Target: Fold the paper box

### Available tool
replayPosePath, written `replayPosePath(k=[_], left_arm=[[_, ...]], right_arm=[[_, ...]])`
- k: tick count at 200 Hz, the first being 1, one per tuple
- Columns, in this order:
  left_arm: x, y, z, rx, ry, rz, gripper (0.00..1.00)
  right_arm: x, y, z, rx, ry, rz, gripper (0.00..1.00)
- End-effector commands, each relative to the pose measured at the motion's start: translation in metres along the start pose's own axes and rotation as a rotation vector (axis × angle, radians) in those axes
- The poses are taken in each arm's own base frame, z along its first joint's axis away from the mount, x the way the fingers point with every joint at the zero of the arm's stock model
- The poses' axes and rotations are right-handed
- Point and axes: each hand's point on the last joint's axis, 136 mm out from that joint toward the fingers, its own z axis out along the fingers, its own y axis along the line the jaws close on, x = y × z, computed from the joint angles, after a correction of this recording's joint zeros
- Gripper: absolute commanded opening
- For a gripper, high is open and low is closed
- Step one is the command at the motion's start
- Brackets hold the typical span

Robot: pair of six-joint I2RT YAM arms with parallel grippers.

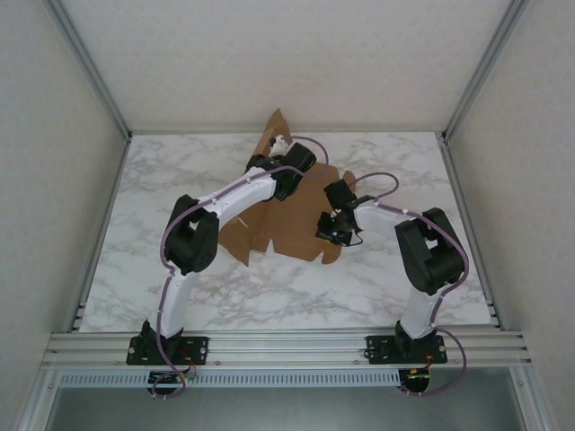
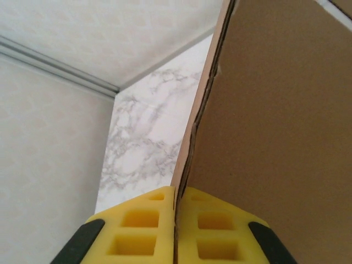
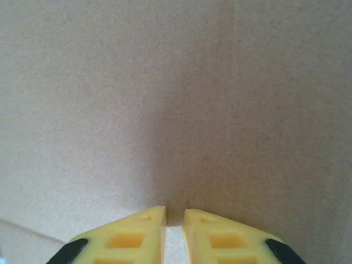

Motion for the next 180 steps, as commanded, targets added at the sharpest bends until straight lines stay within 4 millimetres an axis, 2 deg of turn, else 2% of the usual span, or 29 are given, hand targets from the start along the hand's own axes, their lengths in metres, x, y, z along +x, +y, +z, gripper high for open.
replayPosePath(k=[1, 16, 48, 71, 100, 143, 157, 180], left_arm=[[-0.011, -0.020, -0.013, -0.005, -0.079, 0.041, 0.03], [-0.014, -0.018, -0.016, -0.024, -0.102, 0.056, 0.02], [-0.013, -0.019, -0.017, -0.001, -0.107, 0.090, 0.02], [-0.012, -0.016, -0.017, -0.006, -0.111, 0.097, 0.01], [-0.016, -0.012, -0.015, -0.016, -0.118, 0.102, 0.01], [-0.035, -0.013, -0.024, 0.025, -0.215, 0.156, 0.01], [-0.050, -0.010, -0.030, 0.034, -0.279, 0.170, 0.00], [-0.063, -0.020, -0.031, 0.057, -0.361, 0.275, 0.00]], right_arm=[[0.038, 0.033, 0.028, -0.180, 0.135, 0.080, 0.19], [0.036, 0.046, 0.018, -0.245, 0.106, 0.093, 0.21], [0.018, 0.048, -0.020, -0.326, -0.019, 0.115, 0.26], [0.004, 0.030, -0.045, -0.290, -0.101, 0.127, 0.28], [-0.022, -0.004, -0.084, -0.204, -0.231, 0.213, 0.43], [-0.074, -0.022, -0.163, -0.181, -0.430, 0.284, 0.53], [-0.087, -0.025, -0.181, -0.198, -0.459, 0.316, 0.54], [-0.100, -0.029, -0.205, -0.201, -0.493, 0.332, 0.55]])
